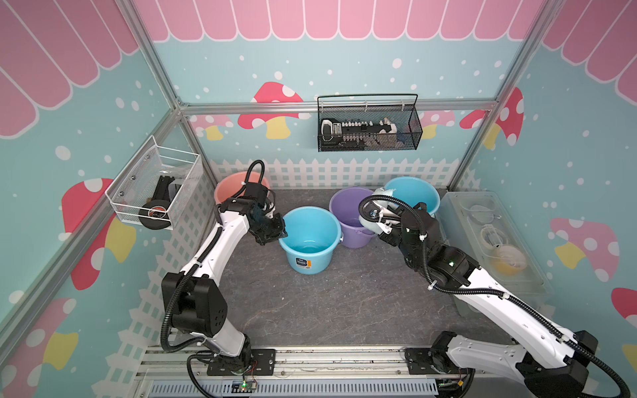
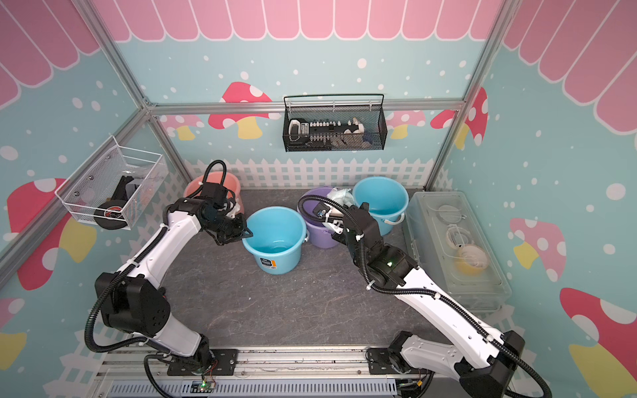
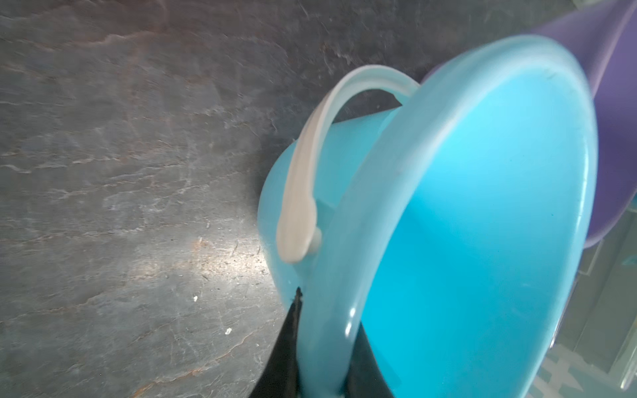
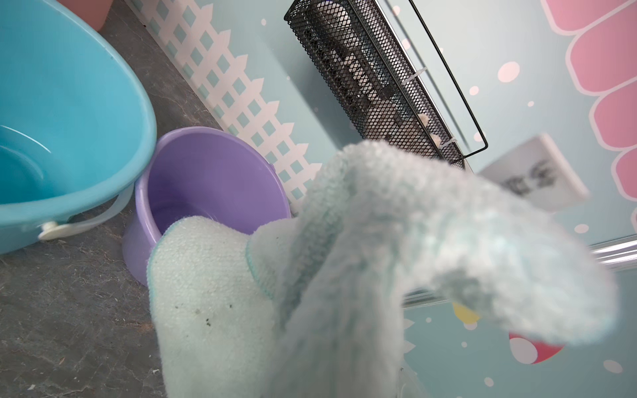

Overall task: Wipe the inside of the bucket with a cloth
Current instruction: Pick up the bucket from the center of the board, then move the bucket to the center of the board.

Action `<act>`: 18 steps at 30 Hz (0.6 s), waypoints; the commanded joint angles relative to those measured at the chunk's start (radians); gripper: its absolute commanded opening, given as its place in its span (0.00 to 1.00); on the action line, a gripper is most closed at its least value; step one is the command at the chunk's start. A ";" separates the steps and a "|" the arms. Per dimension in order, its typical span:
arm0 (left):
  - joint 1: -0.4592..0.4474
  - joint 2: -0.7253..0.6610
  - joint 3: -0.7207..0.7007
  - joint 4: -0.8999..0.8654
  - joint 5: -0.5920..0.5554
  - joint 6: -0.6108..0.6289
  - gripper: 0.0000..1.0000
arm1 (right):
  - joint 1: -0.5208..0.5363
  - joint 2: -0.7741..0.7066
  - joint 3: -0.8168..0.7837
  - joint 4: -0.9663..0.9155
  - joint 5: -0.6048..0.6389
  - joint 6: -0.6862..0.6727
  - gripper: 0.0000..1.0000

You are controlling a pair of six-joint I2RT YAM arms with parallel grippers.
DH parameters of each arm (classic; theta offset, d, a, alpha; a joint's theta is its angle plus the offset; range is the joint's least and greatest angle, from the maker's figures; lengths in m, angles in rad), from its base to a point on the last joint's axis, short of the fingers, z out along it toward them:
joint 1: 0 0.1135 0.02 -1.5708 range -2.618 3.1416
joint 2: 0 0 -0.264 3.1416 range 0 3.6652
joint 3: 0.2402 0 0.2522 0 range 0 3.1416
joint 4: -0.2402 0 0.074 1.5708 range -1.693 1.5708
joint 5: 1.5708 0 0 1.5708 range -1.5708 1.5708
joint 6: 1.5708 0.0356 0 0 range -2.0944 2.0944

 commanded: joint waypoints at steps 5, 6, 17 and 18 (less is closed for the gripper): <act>-0.146 -0.009 -0.010 -0.049 0.094 0.052 0.00 | -0.006 -0.018 0.039 0.021 0.034 -0.034 0.00; -0.167 -0.005 -0.007 -0.049 0.101 0.050 0.00 | -0.007 -0.020 0.039 0.021 0.035 -0.038 0.00; -0.287 0.028 -0.021 0.216 -0.019 -0.186 0.00 | -0.006 -0.037 0.042 0.028 0.063 -0.047 0.00; -0.294 0.039 -0.016 0.238 -0.029 -0.204 0.00 | -0.006 -0.037 0.045 0.026 0.064 -0.038 0.00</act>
